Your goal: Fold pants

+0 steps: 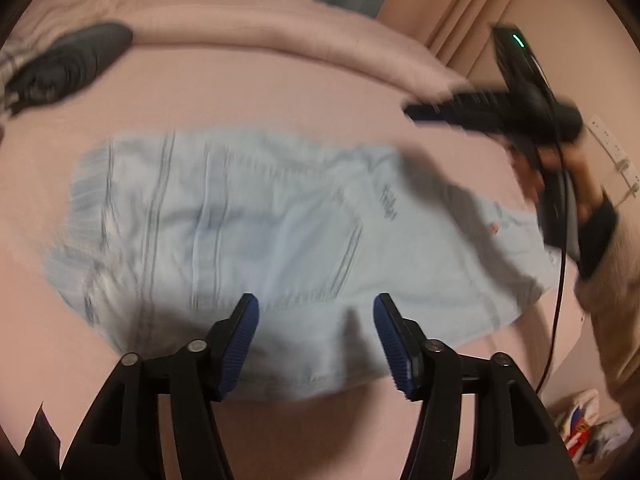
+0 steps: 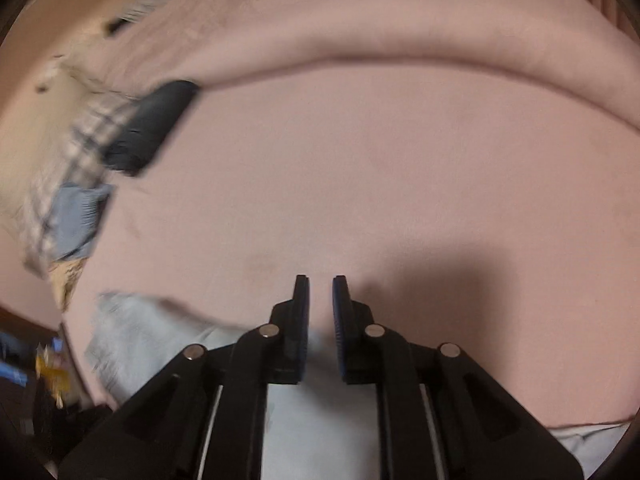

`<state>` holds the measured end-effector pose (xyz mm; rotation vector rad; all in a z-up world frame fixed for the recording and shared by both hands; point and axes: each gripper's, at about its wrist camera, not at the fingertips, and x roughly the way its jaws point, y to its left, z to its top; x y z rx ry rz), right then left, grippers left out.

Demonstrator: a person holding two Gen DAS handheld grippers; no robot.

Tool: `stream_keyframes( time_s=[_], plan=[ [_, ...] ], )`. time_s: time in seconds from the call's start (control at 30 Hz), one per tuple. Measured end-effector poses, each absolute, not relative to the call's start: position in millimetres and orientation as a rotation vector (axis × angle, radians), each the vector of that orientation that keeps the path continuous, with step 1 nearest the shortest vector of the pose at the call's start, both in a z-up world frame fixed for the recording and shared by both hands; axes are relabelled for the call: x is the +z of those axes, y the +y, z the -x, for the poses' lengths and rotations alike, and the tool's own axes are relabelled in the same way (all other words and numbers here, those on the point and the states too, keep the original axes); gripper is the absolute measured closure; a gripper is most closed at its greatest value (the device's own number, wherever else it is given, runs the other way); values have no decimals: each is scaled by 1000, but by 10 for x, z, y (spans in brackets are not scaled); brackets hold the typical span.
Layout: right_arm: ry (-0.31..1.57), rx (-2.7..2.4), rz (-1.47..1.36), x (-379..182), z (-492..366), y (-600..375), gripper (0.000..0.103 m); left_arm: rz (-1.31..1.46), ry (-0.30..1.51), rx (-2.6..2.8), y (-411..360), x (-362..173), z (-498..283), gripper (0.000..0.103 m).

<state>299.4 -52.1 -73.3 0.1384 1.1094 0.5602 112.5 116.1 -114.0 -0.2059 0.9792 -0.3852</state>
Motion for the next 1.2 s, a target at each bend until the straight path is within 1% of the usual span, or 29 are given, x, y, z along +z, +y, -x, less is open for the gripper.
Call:
stream_keyframes(
  time_s=[0.03,0.13,0.2,0.33,0.47,0.6,0.67,0.73,0.87,0.93,1.07,1.1,1.13,1.2],
  plan=[
    [1074,572,-95,-619,-2821,-594,77,209,959,-397,1134,-1084,-1152,35],
    [1048,599,-47,-526,-2456,-771,78,194,934,-435,958,-980,-1361,34],
    [1068,581,-24,-611,-2327,-884,78,176,938,-448,802,-1008,-1587,34],
    [1035,426,154,-823,-2100,-955,78,112,972,-416,491,-1177,-1977,34],
    [997,345,155,-999,-2025,-1085,76,7,1050,-367,230,-1432,-2265,34],
    [1049,274,162,-1222,-2072,-1085,76,-27,1078,-339,220,-1506,-2293,34],
    [1024,271,193,-1273,-2064,-1108,75,-52,1073,-336,218,-1503,-2269,34],
    [1011,240,224,-1272,-2050,-1135,67,-66,1067,-338,237,-1504,-2257,34],
    [1028,177,152,-1256,-2013,-1397,66,-56,1079,-305,358,-1440,-2216,34],
    [1031,111,140,-1233,-1935,-1617,62,-56,1061,-292,410,-1331,-2092,34],
    [982,-25,149,-1064,-1694,-1977,60,-58,1002,-249,474,-1132,-1837,34],
    [954,-59,154,-993,-1599,-2066,57,-36,997,-259,492,-1102,-1780,34],
    [925,-84,149,-923,-1501,-2155,52,-7,992,-271,501,-1065,-1696,34],
    [895,-115,117,-850,-1345,-2321,43,26,988,-292,491,-1031,-1572,34]
  ],
)
